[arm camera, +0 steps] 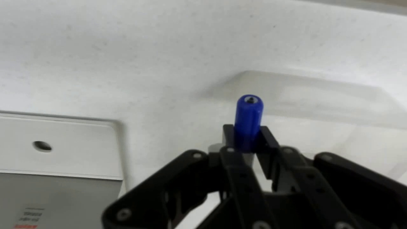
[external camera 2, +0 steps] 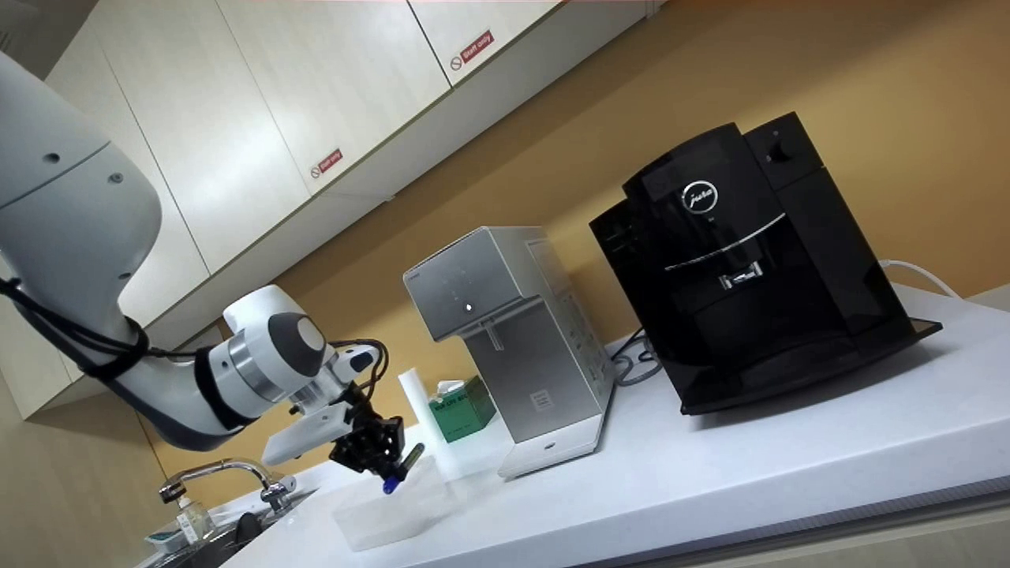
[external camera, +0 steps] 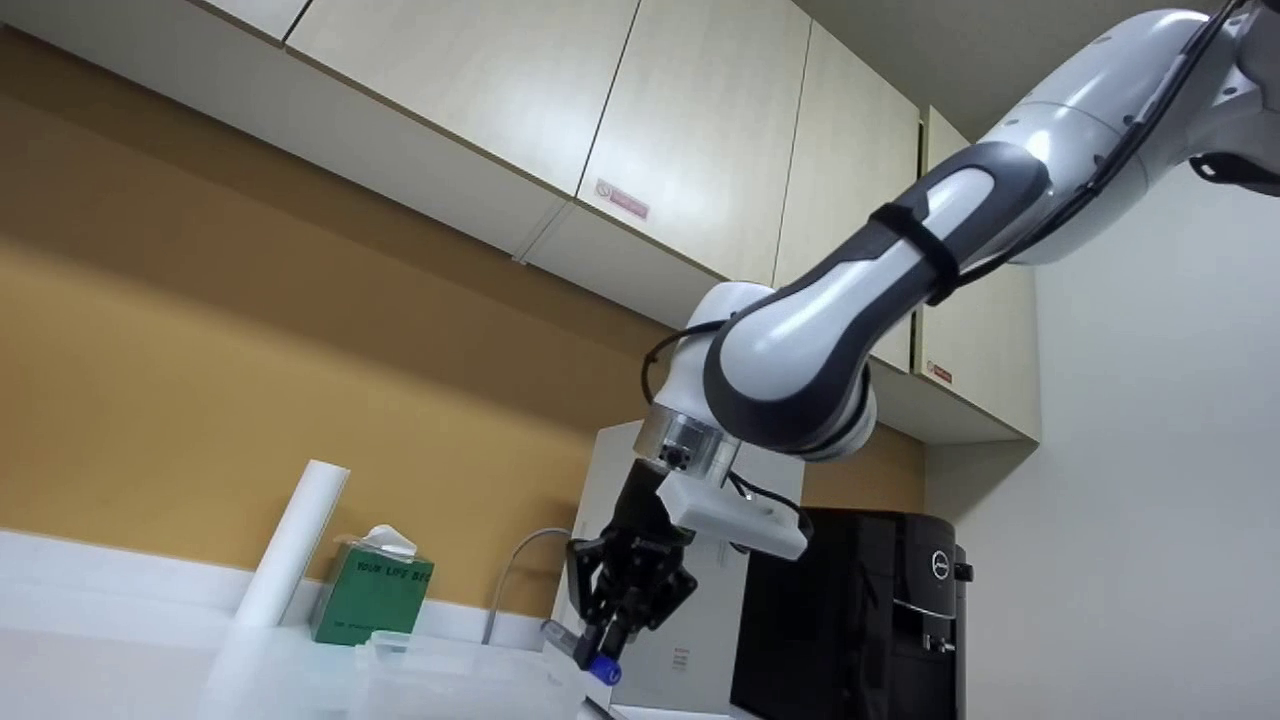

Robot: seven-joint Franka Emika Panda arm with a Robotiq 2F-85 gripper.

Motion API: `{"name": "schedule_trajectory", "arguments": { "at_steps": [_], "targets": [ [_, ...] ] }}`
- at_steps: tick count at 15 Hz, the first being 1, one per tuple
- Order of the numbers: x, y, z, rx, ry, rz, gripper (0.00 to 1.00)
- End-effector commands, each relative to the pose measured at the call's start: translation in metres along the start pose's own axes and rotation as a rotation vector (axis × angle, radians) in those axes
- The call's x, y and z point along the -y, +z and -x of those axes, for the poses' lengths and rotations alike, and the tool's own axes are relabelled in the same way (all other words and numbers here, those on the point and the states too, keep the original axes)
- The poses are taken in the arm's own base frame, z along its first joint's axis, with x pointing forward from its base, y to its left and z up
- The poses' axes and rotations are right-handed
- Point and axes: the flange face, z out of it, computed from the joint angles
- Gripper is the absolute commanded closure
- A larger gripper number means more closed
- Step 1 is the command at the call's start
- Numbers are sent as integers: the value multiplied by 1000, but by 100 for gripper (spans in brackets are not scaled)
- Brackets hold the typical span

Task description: Put the marker in the bowl

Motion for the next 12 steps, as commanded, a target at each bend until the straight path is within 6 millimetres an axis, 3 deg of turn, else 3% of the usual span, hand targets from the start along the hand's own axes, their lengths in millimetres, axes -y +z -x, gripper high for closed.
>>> {"name": "schedule_trajectory", "arguments": {
  "at_steps": [1,5,12],
  "targets": [
    [35,-19,6,69,-136,-99,95],
    [50,-29,6,166,-186,-140,95],
    [57,-29,-11,361,-81,-159,95]
  ]
}}
